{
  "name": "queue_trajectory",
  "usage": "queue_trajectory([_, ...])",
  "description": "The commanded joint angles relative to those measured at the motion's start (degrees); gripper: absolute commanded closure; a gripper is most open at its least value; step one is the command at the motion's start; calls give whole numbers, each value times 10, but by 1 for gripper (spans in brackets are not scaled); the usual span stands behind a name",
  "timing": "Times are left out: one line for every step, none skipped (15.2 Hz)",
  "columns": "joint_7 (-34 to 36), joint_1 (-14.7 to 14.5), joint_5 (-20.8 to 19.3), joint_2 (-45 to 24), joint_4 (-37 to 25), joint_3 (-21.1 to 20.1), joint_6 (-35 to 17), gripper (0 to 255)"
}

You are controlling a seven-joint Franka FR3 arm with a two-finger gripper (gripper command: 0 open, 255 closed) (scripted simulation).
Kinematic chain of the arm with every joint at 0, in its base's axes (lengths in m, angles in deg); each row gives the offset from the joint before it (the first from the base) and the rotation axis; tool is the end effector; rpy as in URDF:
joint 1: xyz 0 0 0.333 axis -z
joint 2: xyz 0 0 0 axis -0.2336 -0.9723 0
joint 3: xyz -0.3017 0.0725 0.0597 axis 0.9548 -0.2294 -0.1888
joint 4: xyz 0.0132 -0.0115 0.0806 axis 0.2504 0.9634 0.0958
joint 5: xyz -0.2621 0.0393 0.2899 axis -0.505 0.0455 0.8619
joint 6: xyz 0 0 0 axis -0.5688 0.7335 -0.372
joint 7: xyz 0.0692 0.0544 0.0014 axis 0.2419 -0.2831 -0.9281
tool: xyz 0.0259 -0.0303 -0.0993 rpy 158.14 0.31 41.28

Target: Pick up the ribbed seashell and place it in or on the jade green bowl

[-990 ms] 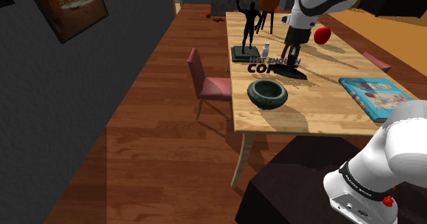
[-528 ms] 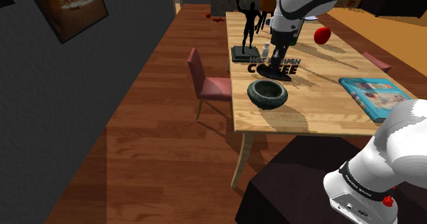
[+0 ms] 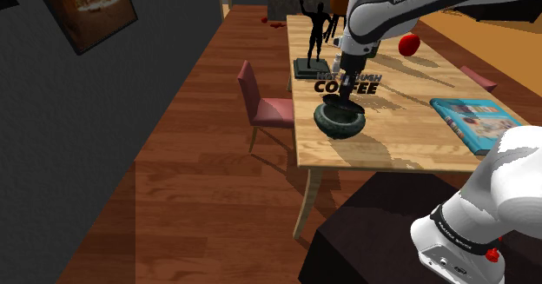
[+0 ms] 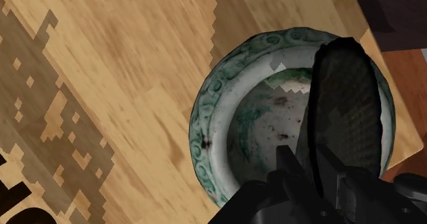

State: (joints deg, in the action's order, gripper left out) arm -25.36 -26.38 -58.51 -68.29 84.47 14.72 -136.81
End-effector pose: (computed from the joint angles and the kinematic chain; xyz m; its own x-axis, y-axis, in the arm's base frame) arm 0.4611 -0.0623 0.3988 0.9219 0.3784 -0.0830 0.3686 -0.9227 -0.1128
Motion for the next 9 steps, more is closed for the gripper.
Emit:
queue_trajectory([-3,0,2,-6,10,1,-17,255])
queue_trajectory([-4,0,3,-11,15,2,-26,255])
queue_trajectory([-4,0,3,-11,15,2,-26,255])
queue_trajectory([-4,0,3,-11,15,2,-26,255])
queue_trajectory([-4,0,3,-11,15,2,-26,255])
queue_trajectory([-4,0,3,-11,15,2,-26,255])
queue_trajectory([-4,0,3,-11,15,2,-26,255])
queue_trajectory([-4,0,3,-11,15,2,-26,255])
queue_trajectory([-4,0,3,-11,15,2,-26,255])
